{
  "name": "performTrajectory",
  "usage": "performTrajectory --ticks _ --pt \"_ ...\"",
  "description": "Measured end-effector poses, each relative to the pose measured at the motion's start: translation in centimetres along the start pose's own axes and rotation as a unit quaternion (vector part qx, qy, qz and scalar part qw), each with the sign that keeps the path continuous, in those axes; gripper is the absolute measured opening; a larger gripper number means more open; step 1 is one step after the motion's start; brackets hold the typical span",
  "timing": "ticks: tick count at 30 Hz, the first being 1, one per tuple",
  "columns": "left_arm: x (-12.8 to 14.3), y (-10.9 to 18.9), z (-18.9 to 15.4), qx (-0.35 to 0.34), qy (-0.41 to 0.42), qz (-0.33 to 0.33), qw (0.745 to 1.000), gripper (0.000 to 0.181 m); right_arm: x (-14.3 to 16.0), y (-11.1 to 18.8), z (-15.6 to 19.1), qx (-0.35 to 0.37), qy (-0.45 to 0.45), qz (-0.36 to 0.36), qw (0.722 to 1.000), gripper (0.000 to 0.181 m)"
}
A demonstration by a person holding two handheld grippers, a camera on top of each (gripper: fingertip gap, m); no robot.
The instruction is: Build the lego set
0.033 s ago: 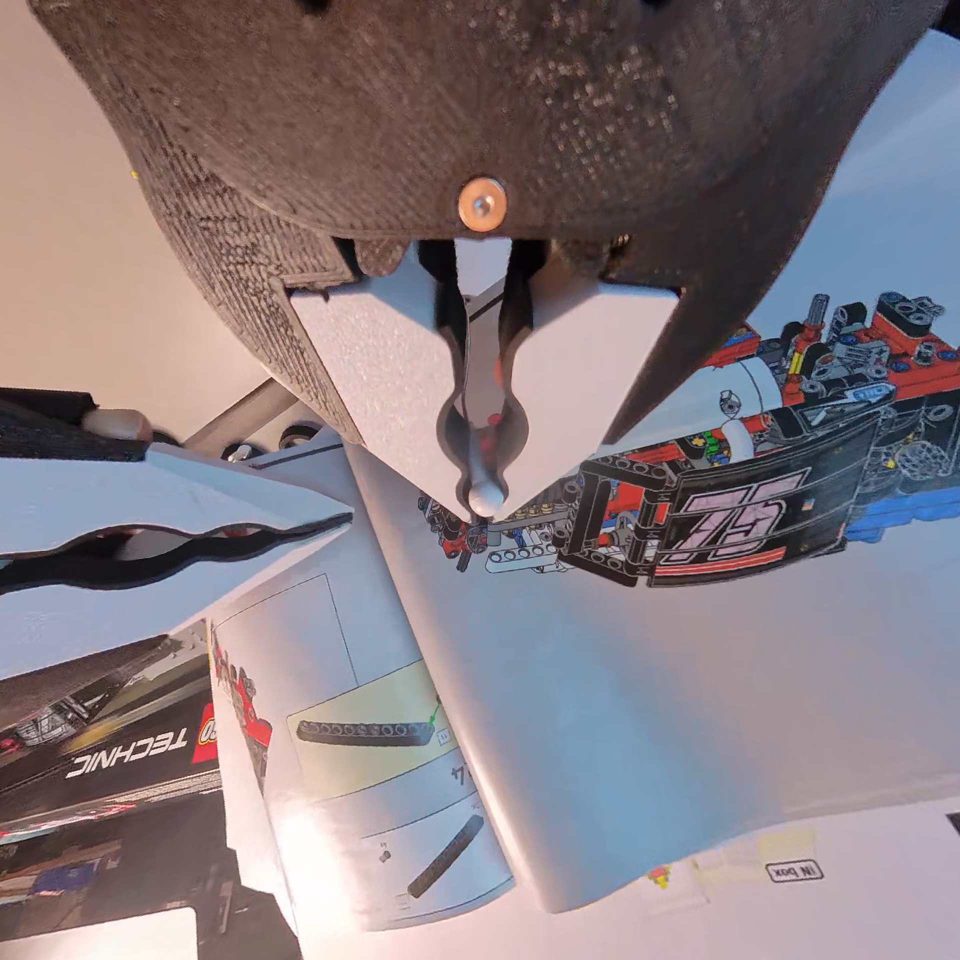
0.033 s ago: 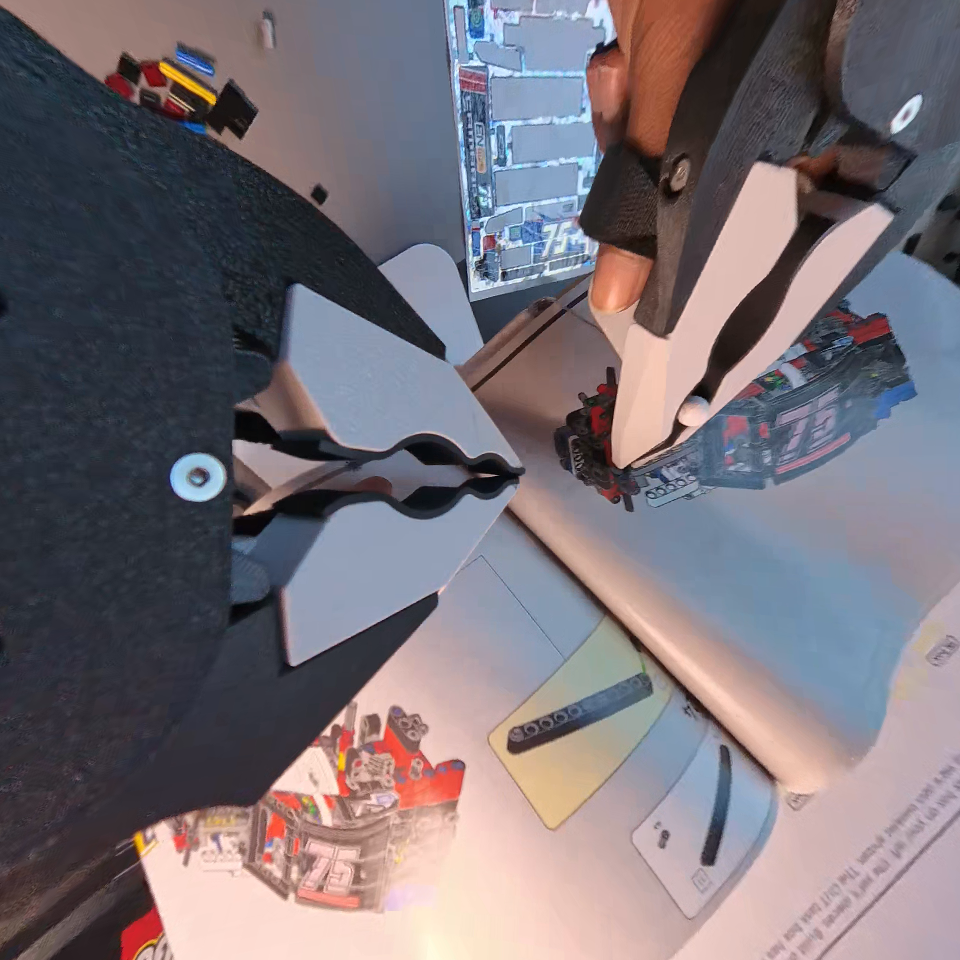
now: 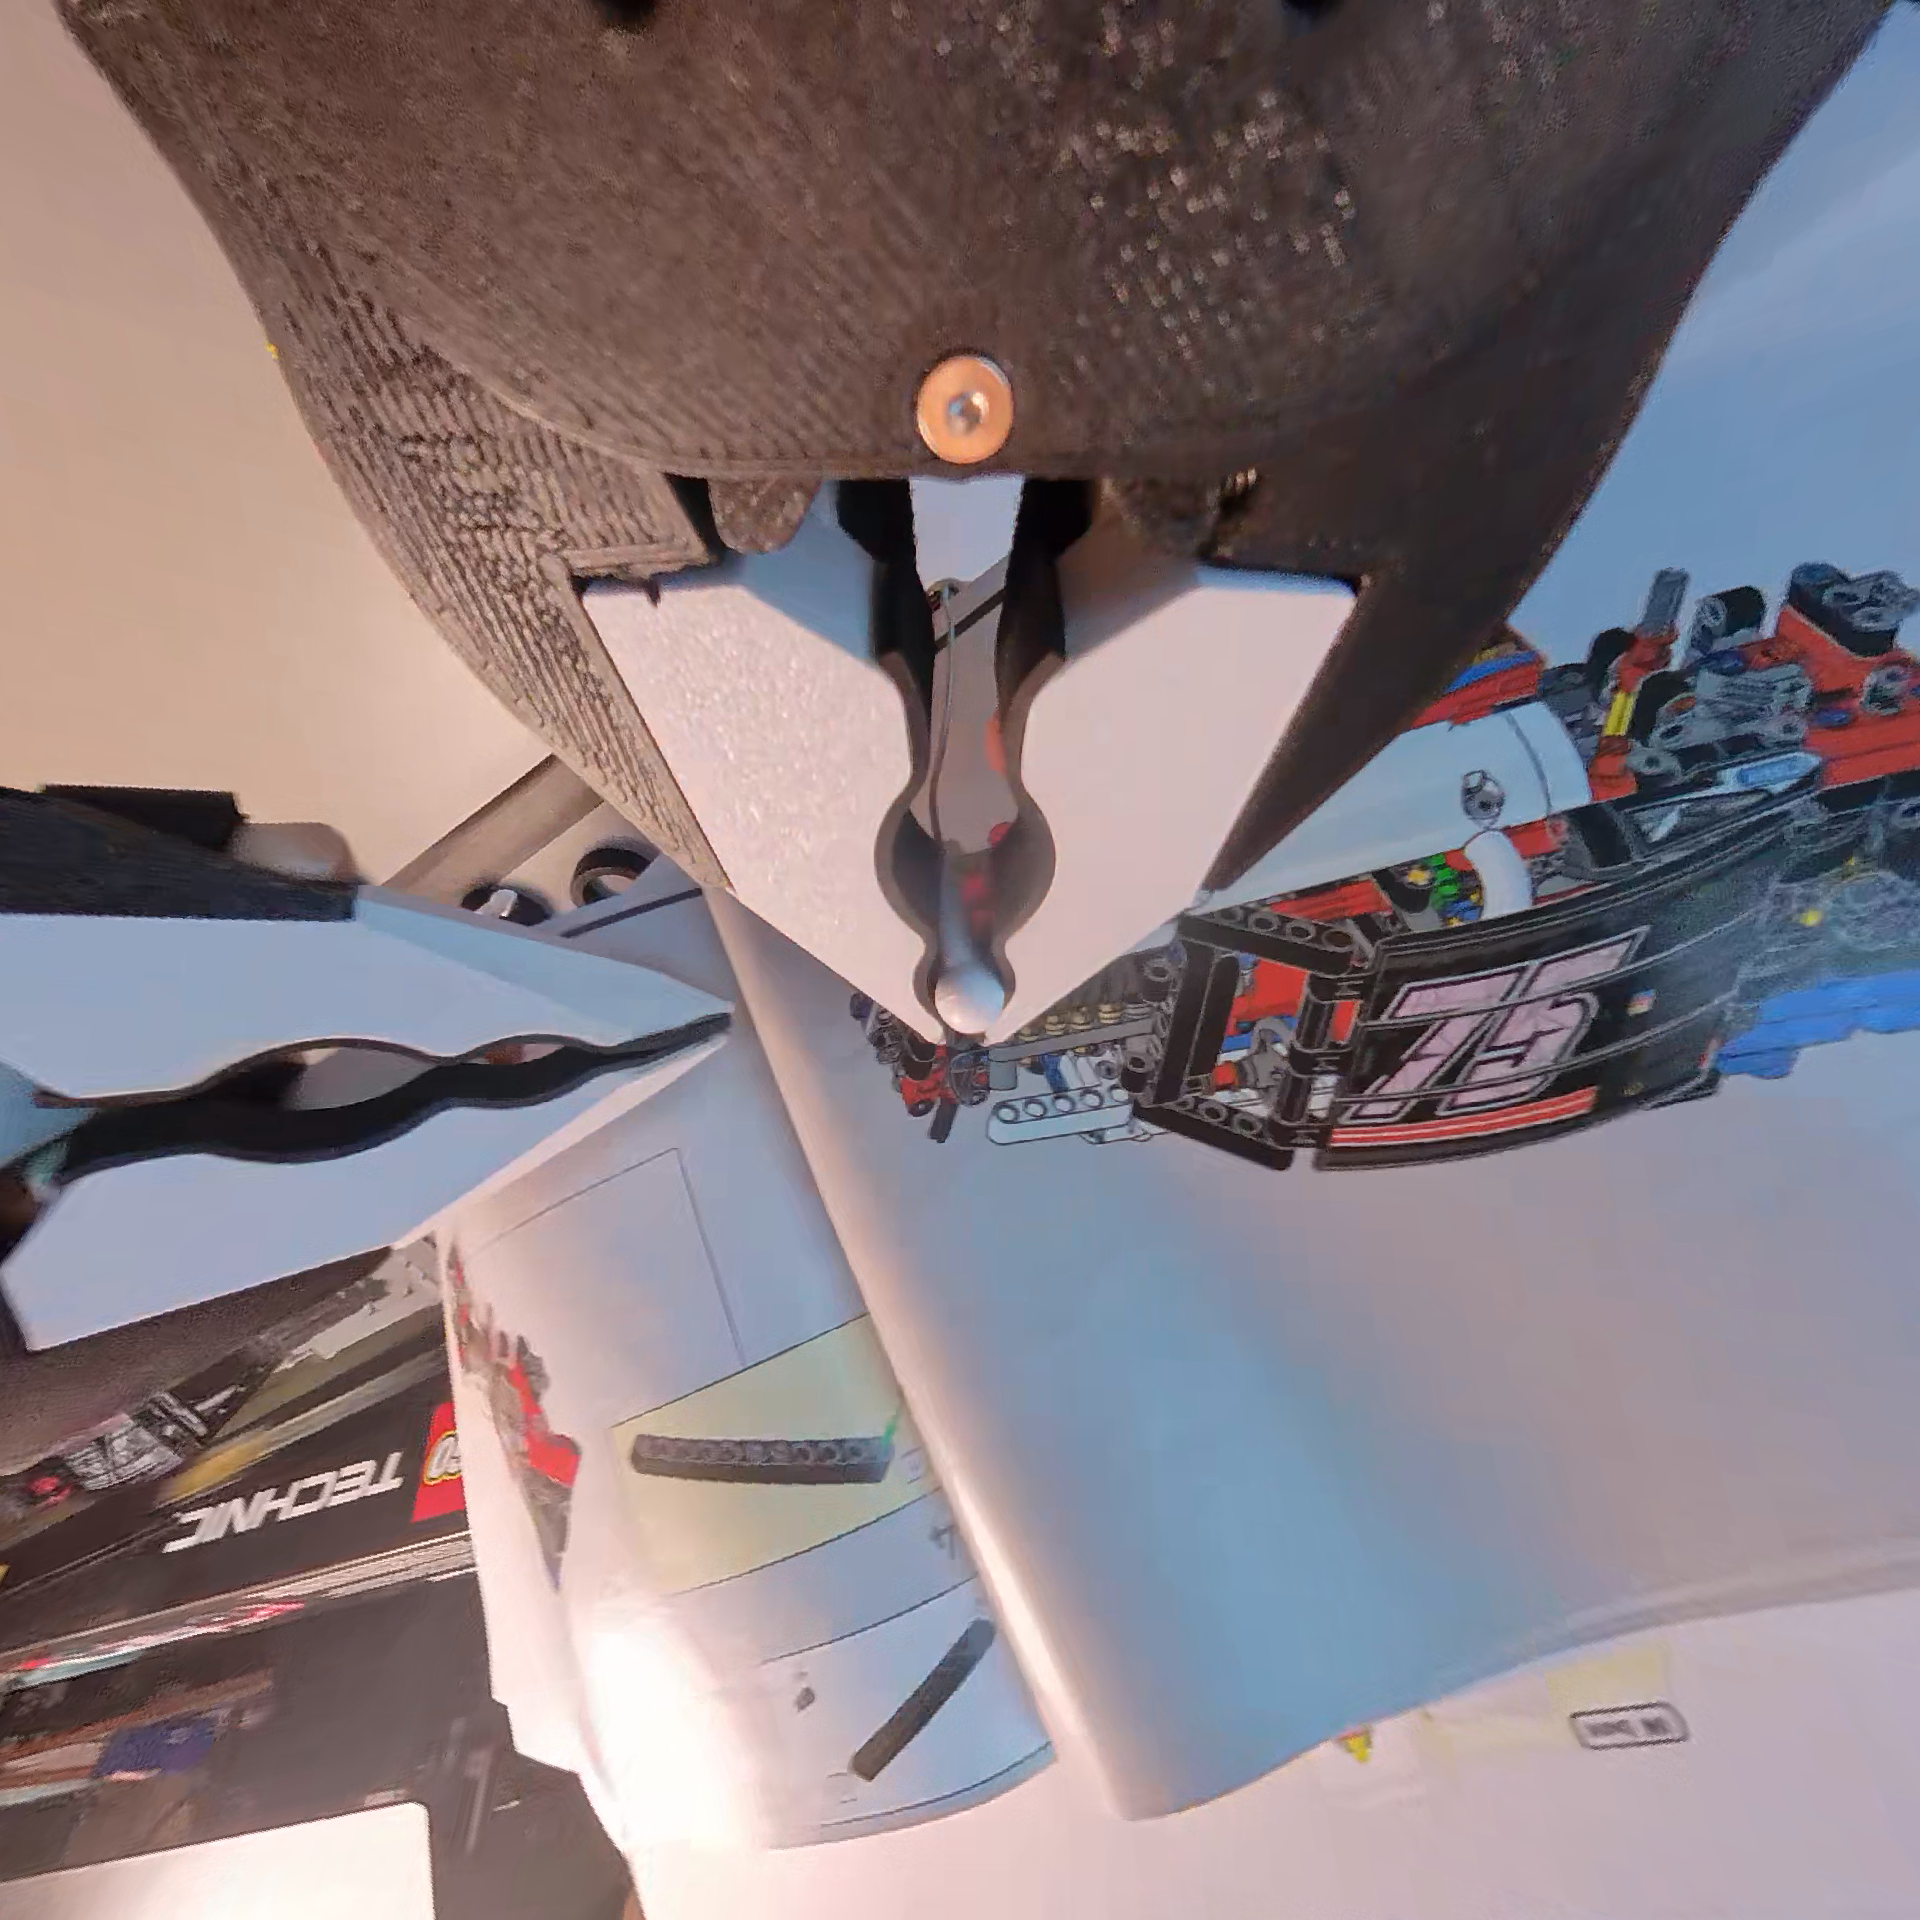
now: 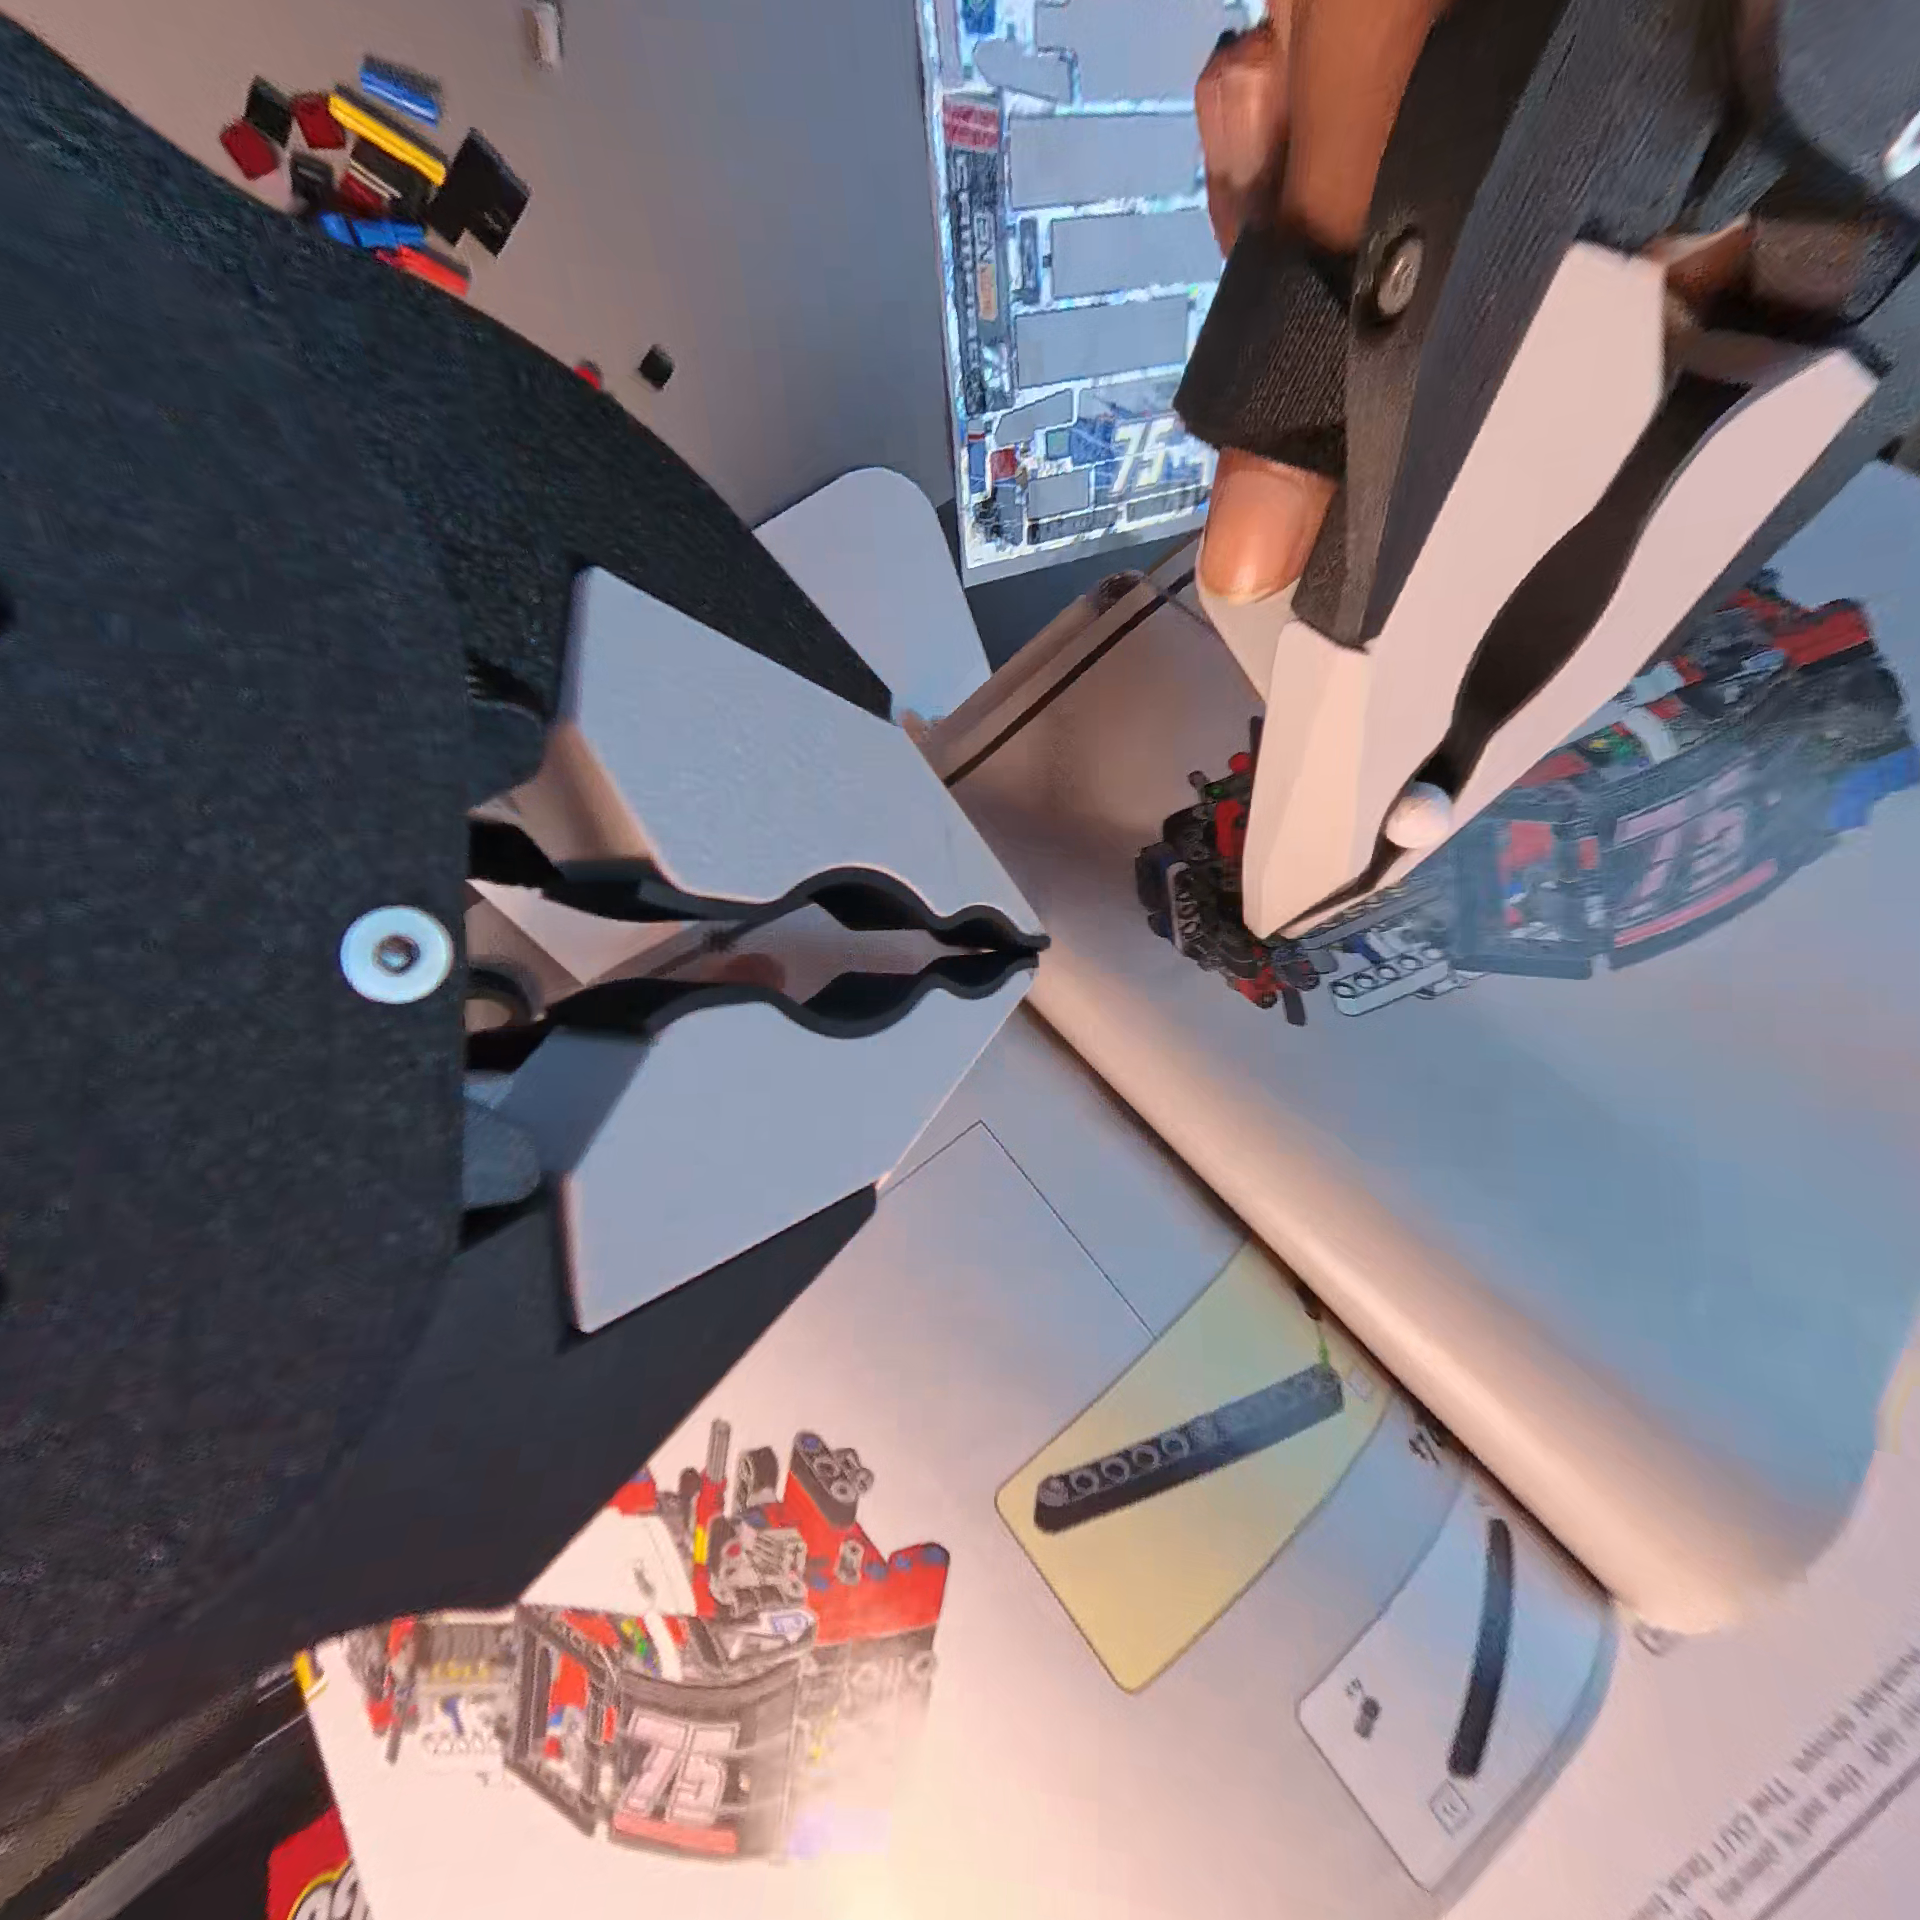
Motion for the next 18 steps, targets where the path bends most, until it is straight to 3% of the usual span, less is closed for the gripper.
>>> performTrajectory --ticks 7,11,15,17,18 --pt "-0.1 -1.0 -2.2 0.005 -0.109 0.023 0.994 0.000 1.2 -0.8 -0.5 -0.021 -0.049 -0.021 0.998 0.000" --pt "0.4 -1.5 -4.1 0.043 -0.147 0.052 0.987 0.000 1.3 -0.8 -0.6 -0.030 -0.064 -0.020 0.997 0.000" --pt "0.3 -1.0 -4.7 0.048 -0.112 0.041 0.992 0.015 1.9 0.1 -1.0 -0.038 -0.092 -0.027 0.995 0.000" --pt "0.2 -0.2 -4.7 -0.001 -0.111 0.029 0.993 0.043 2.3 1.6 -1.5 -0.033 -0.109 -0.059 0.992 0.000" --pt "0.1 0.4 -4.7 -0.042 -0.141 0.013 0.989 0.044 2.7 2.4 -1.9 -0.030 -0.121 -0.073 0.990 0.000"
Point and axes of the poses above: each gripper's, where its closed fingertips meet, y back along the fingers, x out of its underside, z = x × y across the jaws, the point moved 5 cm from there along y, back along the fingers, and after that the axes turned 9 degrees about -y, right-handed, at the moved point
